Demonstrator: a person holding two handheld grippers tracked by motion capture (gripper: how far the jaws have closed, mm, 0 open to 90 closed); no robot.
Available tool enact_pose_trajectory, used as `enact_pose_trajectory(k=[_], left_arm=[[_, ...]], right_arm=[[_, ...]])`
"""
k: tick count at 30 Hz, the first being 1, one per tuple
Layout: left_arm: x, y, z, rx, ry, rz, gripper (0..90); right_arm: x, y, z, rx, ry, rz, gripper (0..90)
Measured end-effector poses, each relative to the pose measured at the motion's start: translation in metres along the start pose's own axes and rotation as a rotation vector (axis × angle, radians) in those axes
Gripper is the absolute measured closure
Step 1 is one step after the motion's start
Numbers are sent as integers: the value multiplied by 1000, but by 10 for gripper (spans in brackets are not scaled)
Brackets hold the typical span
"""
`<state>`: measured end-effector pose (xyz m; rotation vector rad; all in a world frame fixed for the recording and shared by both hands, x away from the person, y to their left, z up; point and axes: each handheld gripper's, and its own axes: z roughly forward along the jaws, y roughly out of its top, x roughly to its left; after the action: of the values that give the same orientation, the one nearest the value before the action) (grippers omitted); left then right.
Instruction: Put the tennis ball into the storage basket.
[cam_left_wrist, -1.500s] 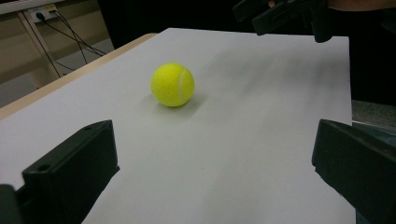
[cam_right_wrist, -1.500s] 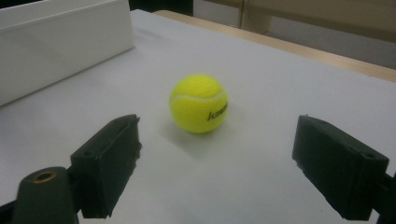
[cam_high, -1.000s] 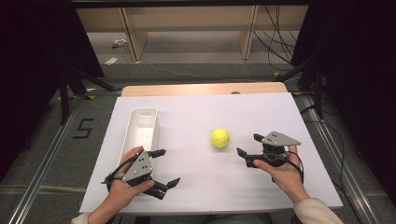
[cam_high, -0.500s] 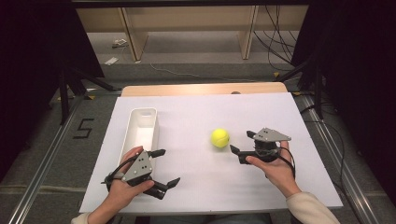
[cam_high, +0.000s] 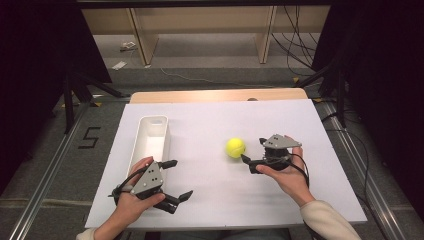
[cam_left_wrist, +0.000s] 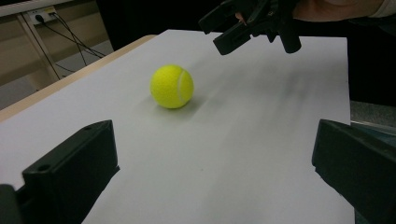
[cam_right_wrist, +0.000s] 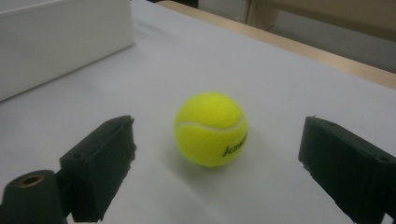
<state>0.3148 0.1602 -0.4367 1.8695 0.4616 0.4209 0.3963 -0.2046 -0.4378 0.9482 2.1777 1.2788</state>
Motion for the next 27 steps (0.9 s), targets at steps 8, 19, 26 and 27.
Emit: enact_pose_trajectory(k=[8,19,26,27], left_arm=[[0,0,0,1,0,1,0],[0,0,0,0,-1,1,0],[0,0,0,-1,-1,1,0],[0,0,0,-1,-1,0,0]], right_arm=[[2,2,8,11,4,0,78],[4,4,23,37,13,-1,72],[5,5,33,46,15,-1,74],[5,5,34,49,16,1,74]])
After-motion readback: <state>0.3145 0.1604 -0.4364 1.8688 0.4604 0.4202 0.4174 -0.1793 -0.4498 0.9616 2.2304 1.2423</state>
